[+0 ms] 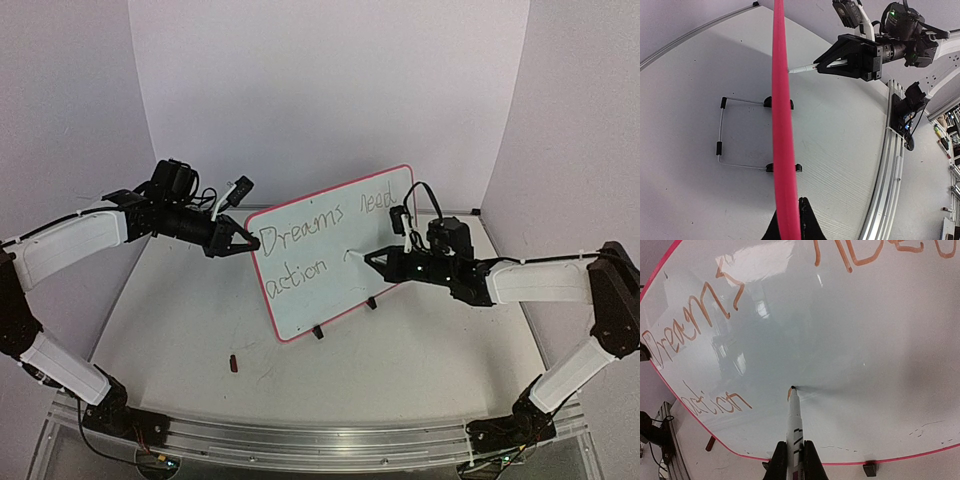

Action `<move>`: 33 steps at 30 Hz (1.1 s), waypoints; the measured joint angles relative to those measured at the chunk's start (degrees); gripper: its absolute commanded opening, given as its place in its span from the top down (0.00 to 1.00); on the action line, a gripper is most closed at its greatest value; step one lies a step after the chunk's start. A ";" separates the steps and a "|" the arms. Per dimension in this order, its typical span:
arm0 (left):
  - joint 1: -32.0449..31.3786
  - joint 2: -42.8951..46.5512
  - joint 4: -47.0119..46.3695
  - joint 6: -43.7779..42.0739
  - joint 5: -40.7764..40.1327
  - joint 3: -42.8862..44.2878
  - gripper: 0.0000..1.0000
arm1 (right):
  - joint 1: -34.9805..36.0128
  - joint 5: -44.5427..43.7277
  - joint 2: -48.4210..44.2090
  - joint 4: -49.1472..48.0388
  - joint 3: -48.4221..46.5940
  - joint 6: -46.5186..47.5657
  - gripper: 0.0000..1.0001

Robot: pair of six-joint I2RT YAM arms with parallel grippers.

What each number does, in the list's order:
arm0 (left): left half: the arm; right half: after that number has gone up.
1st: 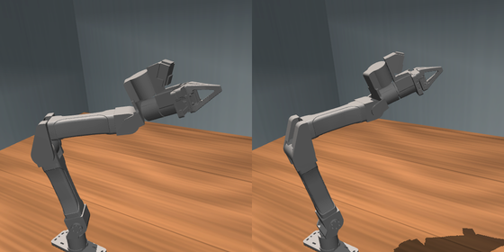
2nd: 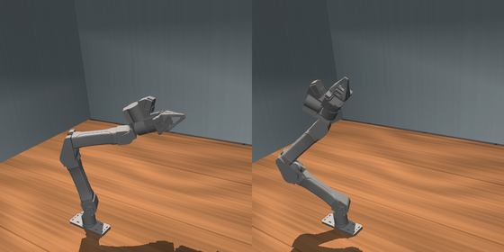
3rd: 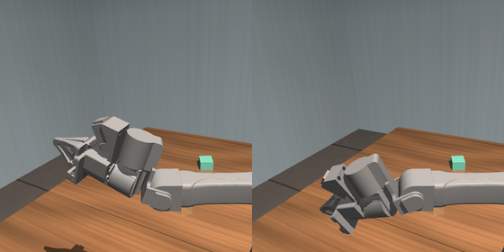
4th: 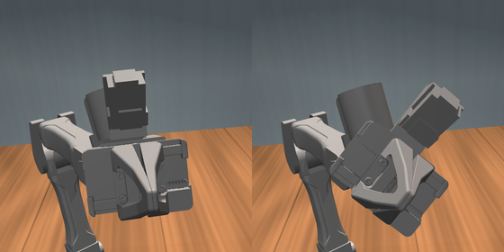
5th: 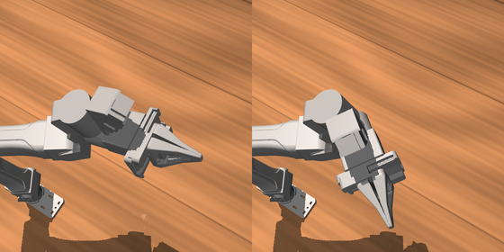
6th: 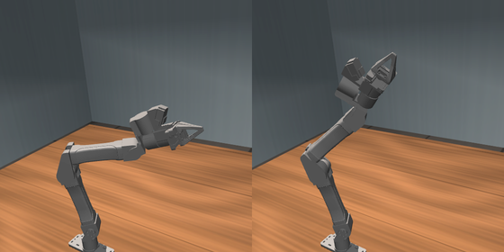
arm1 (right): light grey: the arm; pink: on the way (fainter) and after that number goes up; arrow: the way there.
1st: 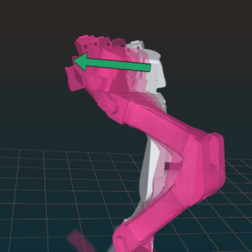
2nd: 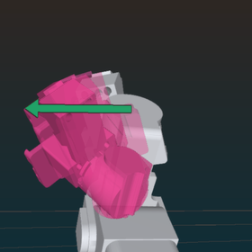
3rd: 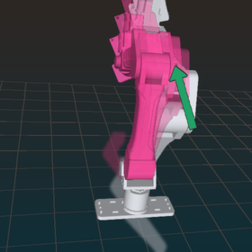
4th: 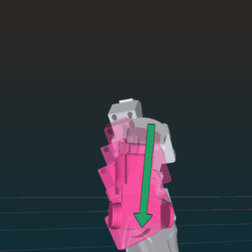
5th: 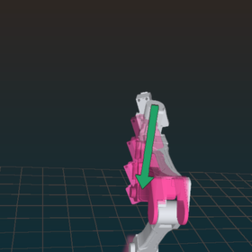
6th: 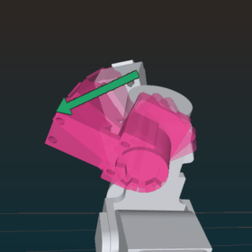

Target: Write a sentence on the whiteboard

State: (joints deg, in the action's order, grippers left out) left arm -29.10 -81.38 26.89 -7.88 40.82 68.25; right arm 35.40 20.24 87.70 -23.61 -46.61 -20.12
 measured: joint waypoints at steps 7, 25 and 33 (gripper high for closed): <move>0.00 0.00 0.00 0.27 -0.08 0.00 1.00 | 0.00 -1.49 -0.10 -0.80 0.02 -0.65 1.00; 0.00 0.00 -0.02 0.21 -0.04 0.00 1.00 | 0.00 -3.08 -0.11 -3.31 4.27 -2.67 1.00; -0.16 0.00 0.01 -0.26 -0.02 0.00 1.00 | -0.02 -3.12 -2.52 -2.93 4.28 -2.53 1.00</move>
State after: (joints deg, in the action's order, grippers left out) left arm -29.26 -81.38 26.90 -8.14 40.80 68.25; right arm 35.38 17.12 85.19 -26.55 -42.33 -22.64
